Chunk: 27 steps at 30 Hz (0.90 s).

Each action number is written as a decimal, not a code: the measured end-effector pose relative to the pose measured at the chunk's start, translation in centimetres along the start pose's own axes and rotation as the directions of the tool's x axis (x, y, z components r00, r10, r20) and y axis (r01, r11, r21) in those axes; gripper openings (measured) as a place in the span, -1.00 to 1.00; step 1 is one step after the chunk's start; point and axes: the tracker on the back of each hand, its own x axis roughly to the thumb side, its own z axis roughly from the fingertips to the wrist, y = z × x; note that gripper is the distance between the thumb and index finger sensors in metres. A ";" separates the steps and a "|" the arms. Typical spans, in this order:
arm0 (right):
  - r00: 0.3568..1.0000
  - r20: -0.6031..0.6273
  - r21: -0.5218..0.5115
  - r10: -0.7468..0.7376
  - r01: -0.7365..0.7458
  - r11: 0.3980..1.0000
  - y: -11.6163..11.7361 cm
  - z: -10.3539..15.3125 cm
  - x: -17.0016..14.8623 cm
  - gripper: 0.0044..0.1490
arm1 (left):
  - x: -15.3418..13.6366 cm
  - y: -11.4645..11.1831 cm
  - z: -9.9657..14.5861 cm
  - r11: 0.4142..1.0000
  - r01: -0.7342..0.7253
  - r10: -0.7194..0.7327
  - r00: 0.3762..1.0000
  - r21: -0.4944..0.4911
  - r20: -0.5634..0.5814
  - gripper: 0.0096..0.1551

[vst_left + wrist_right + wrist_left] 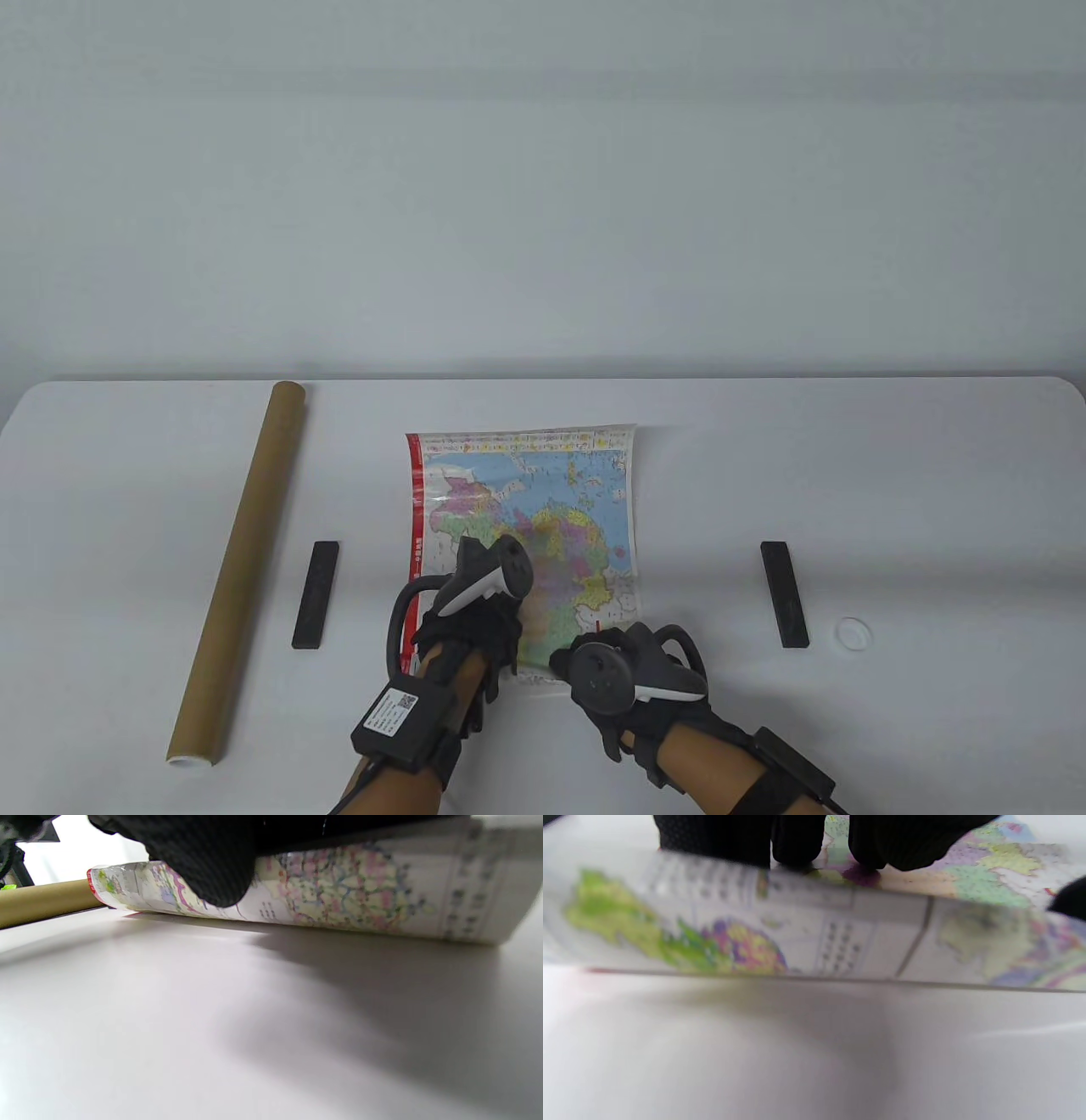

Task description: Roll up map and store in mailing tube

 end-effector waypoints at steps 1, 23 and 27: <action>1.000 -0.009 0.004 -0.007 0.007 1.000 -0.1 0.0 -0.2 -0.38 | 0.0 0.1 0.2 1.000 -0.010 0.010 1.000 0.009 0.009 -0.39; 0.996 -0.090 -0.193 -0.011 -0.006 0.981 -5.1 2.5 -3.4 -0.31 | 0.9 0.2 7.3 0.910 -0.097 -0.045 0.944 0.404 0.328 -0.43; 0.990 -0.128 -0.194 0.067 -0.091 0.977 -4.8 2.4 -3.1 -0.18 | 1.5 0.1 7.4 0.896 -0.037 -0.115 0.943 0.442 0.311 -0.31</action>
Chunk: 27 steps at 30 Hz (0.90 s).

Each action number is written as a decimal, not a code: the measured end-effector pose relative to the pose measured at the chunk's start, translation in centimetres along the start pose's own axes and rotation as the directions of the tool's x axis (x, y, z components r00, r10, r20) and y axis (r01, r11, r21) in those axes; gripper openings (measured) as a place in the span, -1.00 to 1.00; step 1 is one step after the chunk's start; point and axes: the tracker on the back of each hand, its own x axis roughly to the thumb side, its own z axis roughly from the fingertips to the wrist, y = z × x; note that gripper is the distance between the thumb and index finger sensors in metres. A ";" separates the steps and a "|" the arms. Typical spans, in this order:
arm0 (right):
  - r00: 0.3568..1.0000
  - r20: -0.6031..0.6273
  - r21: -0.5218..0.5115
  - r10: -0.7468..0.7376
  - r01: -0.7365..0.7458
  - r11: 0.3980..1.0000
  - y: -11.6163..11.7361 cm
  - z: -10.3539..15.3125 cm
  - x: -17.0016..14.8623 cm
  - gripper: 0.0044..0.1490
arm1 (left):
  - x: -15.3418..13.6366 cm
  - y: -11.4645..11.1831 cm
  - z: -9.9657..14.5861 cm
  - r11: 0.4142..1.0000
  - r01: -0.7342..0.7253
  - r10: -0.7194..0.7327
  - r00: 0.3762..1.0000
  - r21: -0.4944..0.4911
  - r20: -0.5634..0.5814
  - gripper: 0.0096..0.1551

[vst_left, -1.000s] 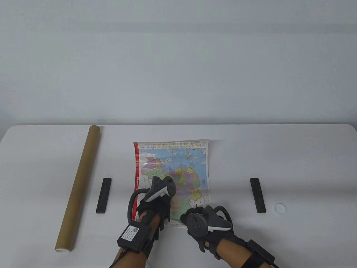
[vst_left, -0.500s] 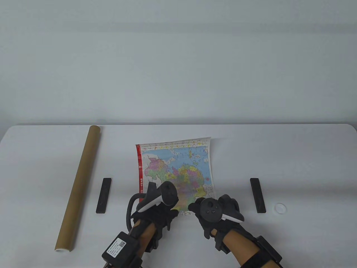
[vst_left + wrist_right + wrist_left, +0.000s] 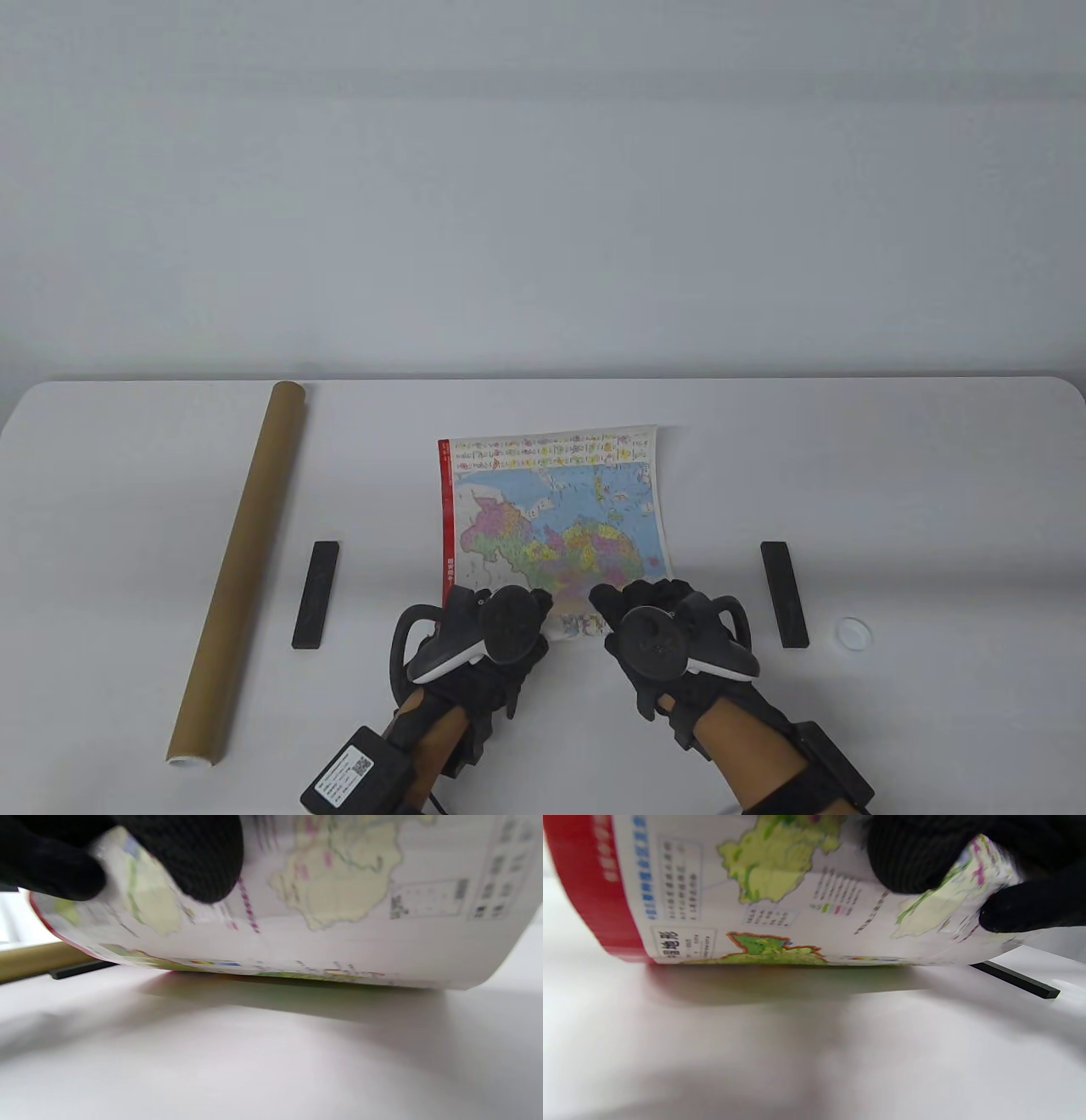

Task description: Roll up map and store in mailing tube

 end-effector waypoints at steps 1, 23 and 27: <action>0.999 -0.009 -0.012 0.039 -0.039 0.999 -0.1 0.0 0.0 -0.18 | 0.3 -0.1 0.0 0.999 0.027 -0.027 1.000 0.019 -0.005 -0.29; 0.978 -0.034 0.075 -0.204 0.206 0.976 -0.3 -0.3 -1.5 -0.27 | 2.4 0.4 1.0 0.966 0.221 -0.214 0.975 0.134 -0.065 -0.51; 0.996 0.036 -0.035 -0.078 0.079 0.996 -1.3 0.3 -0.3 -0.13 | 1.1 0.2 0.5 0.990 0.116 -0.109 0.990 0.074 -0.095 -0.48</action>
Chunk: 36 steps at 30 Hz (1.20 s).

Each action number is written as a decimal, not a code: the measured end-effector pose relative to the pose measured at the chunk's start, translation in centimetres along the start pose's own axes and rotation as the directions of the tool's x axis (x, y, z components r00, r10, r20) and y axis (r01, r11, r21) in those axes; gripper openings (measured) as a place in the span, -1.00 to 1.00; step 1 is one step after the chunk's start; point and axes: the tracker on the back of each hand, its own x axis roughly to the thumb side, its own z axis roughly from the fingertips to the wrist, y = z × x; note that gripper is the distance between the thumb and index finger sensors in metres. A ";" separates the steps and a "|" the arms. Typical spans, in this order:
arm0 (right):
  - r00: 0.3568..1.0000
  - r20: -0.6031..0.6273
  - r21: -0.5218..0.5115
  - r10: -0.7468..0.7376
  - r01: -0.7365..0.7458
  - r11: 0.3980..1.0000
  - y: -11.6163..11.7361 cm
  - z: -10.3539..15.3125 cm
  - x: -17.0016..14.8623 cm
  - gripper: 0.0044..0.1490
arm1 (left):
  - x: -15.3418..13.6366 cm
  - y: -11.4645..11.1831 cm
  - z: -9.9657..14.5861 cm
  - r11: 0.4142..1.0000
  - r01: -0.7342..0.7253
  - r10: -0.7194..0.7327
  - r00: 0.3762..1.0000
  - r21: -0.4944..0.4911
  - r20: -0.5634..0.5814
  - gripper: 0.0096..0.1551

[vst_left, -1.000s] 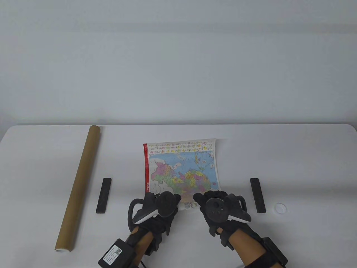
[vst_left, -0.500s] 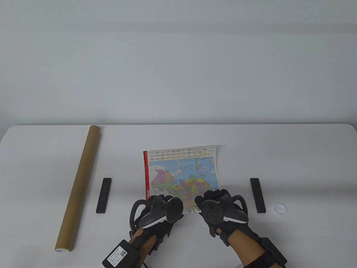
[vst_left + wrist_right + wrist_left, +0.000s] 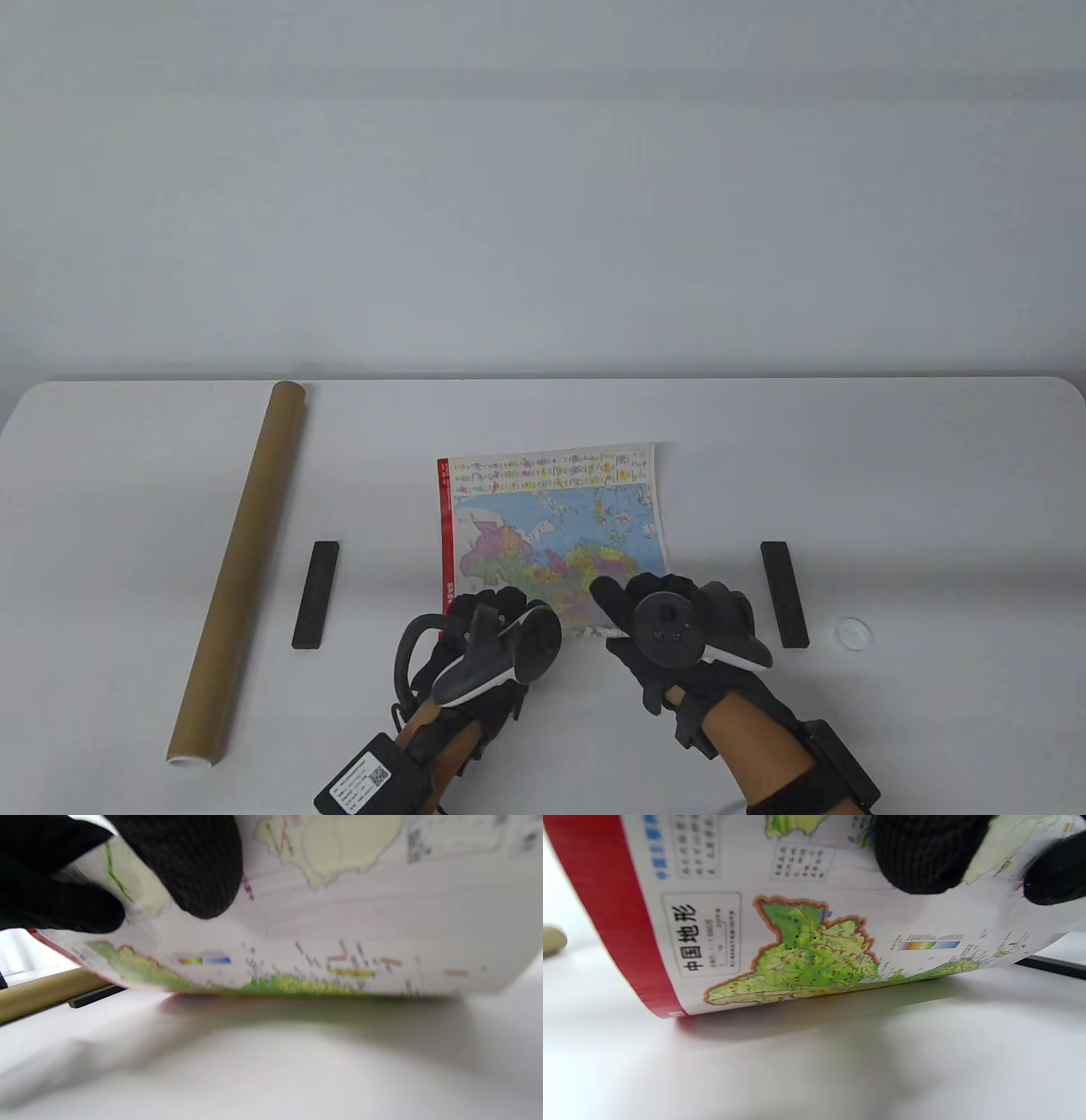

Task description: Roll up map and store in mailing tube

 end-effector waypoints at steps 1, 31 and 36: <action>0.997 0.016 -0.004 0.073 -0.073 0.997 -0.2 0.1 0.5 -0.12 | -0.3 -0.1 -0.2 0.999 -0.045 0.045 0.999 -0.016 -0.012 -0.47; 0.980 0.023 -0.060 0.197 -0.196 0.979 -0.4 0.3 1.8 0.00 | -0.6 0.0 -0.3 0.987 -0.148 0.143 0.986 -0.058 -0.082 -0.40; 0.959 0.014 -0.059 0.283 -0.282 0.958 -0.1 0.1 2.2 -0.13 | -0.9 -0.2 -0.5 0.950 -0.260 0.247 0.965 -0.173 -0.090 -0.47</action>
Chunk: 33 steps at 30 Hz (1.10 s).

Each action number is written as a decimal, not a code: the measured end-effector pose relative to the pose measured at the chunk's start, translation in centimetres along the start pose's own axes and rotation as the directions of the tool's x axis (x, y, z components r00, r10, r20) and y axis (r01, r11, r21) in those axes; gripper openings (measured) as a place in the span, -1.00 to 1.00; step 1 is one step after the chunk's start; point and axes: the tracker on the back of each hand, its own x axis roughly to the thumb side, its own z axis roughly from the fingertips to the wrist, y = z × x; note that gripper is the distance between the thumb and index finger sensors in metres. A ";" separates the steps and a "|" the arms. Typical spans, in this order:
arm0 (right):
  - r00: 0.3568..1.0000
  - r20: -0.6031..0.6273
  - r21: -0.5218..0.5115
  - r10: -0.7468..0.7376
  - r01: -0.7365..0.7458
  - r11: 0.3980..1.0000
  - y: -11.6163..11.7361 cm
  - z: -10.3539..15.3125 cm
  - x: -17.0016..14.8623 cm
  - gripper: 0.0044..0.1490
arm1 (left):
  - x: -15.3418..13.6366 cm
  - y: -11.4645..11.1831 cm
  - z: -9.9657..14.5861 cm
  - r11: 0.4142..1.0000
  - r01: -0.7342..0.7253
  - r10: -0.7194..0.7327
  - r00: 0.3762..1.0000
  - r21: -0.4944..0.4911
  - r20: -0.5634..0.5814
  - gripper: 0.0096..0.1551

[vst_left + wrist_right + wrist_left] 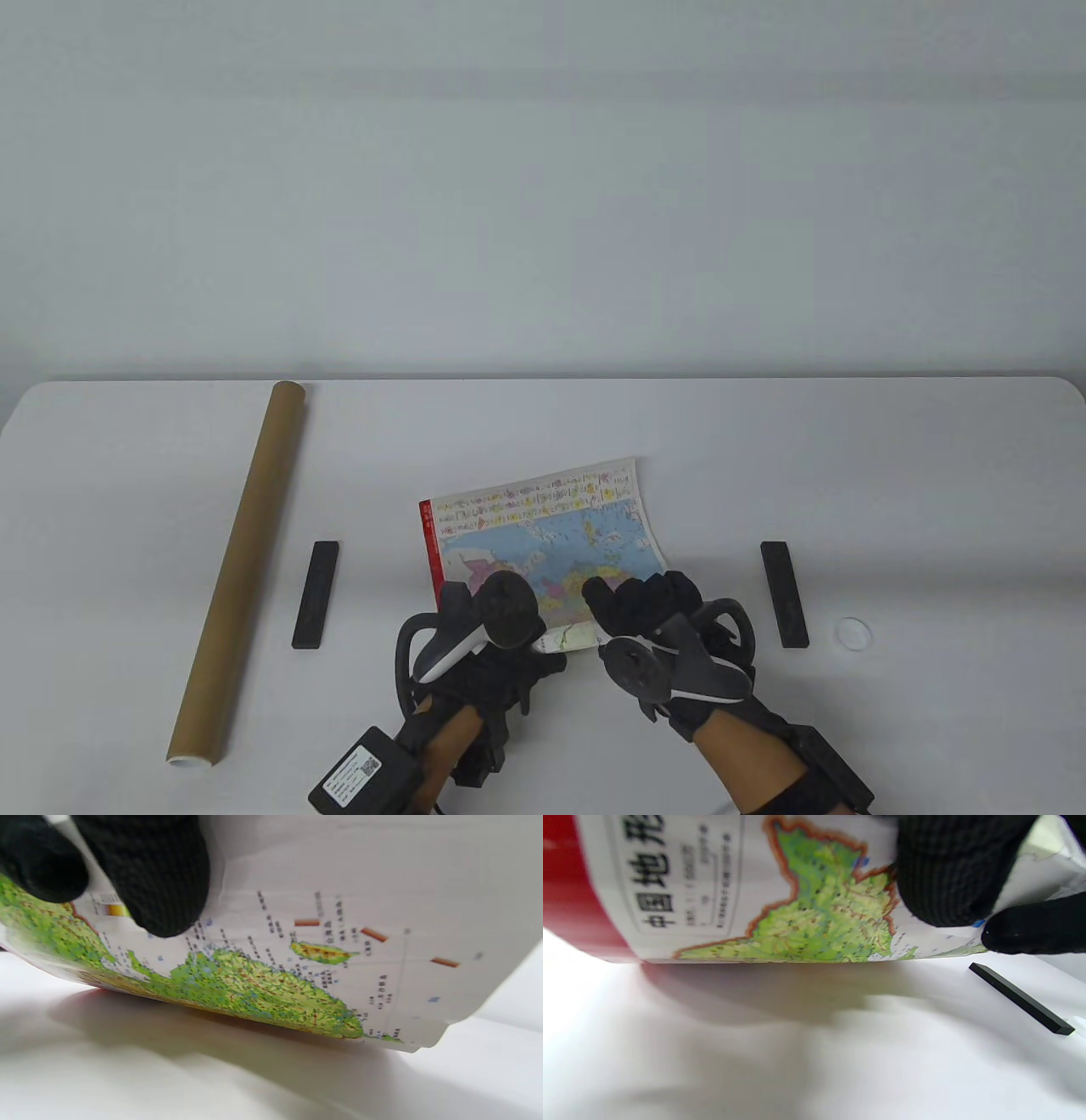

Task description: Roll up map and store in mailing tube

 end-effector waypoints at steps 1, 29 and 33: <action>1.000 -0.001 0.014 -0.022 0.022 1.000 0.1 0.0 -0.1 -0.16 | 0.2 0.0 0.0 1.000 0.028 -0.028 1.000 0.010 0.000 -0.47; 0.998 0.034 -0.016 -0.052 0.053 0.998 -0.4 0.2 0.7 -0.10 | 0.9 -0.1 0.5 0.981 0.110 -0.119 0.992 0.160 0.049 -0.47; 0.998 0.053 -0.052 0.021 -0.018 0.998 -0.5 0.5 1.4 -0.12 | -0.3 -0.2 0.0 0.998 -0.044 0.040 0.997 0.046 0.072 -0.47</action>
